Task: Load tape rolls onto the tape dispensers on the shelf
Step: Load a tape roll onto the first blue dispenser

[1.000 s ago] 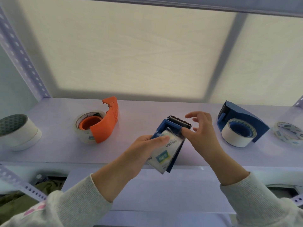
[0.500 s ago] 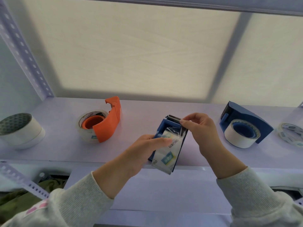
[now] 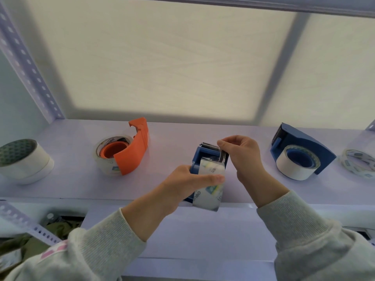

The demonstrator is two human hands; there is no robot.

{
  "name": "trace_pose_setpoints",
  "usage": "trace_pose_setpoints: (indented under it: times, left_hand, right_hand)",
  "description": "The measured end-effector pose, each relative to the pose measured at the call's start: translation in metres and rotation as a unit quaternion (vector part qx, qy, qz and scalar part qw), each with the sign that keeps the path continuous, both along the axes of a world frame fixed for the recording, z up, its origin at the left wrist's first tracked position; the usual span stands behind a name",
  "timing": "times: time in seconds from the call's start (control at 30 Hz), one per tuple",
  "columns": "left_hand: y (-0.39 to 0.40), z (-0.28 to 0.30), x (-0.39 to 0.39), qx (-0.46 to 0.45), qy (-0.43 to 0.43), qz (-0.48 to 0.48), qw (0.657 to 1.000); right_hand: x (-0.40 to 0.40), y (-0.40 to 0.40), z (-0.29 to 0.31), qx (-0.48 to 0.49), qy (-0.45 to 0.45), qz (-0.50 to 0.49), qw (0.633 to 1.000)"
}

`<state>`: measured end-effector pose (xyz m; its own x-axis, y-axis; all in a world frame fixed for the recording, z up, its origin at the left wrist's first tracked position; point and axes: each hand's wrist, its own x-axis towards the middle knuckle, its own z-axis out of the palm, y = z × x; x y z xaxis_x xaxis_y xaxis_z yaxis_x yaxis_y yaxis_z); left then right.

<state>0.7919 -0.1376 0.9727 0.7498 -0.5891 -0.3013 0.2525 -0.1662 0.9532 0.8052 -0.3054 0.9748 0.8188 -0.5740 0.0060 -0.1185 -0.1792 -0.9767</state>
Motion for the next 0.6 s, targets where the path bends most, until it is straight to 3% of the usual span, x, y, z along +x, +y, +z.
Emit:
trace_pose_setpoints:
  times: [0.33,0.6]
  left_hand:
    - [0.0,0.001,0.001,0.002,0.002,0.008,1.0]
    - [0.001,-0.003,-0.002,0.003,-0.003,-0.011,1.0]
  right_hand:
    - [0.013,0.009,-0.006,0.016,-0.045,-0.087,0.995]
    - [0.019,0.007,0.002,0.048,-0.03,-0.078,0.995]
